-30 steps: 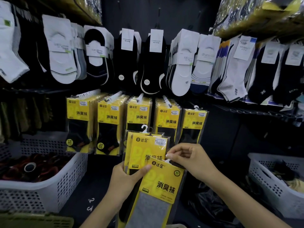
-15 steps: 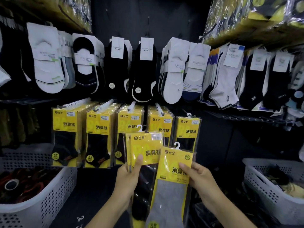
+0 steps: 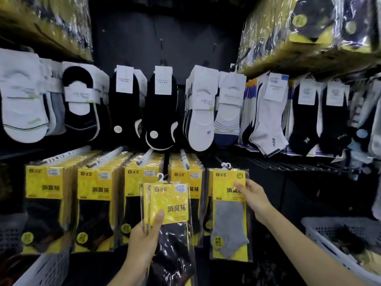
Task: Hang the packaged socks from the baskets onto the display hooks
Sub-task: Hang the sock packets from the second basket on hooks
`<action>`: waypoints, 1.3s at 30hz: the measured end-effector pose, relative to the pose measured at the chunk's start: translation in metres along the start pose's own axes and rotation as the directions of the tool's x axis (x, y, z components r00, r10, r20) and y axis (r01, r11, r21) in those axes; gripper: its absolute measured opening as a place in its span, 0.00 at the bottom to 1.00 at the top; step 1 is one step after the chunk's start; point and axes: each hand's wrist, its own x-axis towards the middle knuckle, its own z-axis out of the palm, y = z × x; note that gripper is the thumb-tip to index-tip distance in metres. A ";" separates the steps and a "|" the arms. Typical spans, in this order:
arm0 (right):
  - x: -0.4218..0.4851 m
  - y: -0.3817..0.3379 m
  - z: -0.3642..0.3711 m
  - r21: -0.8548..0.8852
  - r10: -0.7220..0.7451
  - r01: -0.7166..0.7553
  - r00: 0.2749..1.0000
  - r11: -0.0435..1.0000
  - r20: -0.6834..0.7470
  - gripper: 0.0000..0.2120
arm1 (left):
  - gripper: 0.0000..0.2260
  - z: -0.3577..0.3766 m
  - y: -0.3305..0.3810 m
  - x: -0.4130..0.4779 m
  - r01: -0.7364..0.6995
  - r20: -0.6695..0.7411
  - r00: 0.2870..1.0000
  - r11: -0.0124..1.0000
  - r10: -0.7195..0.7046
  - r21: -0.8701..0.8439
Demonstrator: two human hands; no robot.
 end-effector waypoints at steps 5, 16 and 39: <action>0.032 0.023 0.015 0.011 0.048 -0.047 0.991 0.999 -0.126 0.10 | 0.15 0.003 -0.006 0.006 -0.034 0.008 0.999 0.999 0.034 0.016; -0.010 0.039 0.048 0.016 0.093 -0.094 0.917 0.995 -0.389 0.15 | 0.14 0.004 -0.007 -0.003 0.012 0.006 1.000 0.994 -0.011 -0.110; -0.065 0.010 0.000 0.084 0.076 -0.066 0.989 0.994 -0.123 0.08 | 0.07 0.008 0.020 -0.020 -0.086 -0.010 0.996 0.992 0.085 -0.094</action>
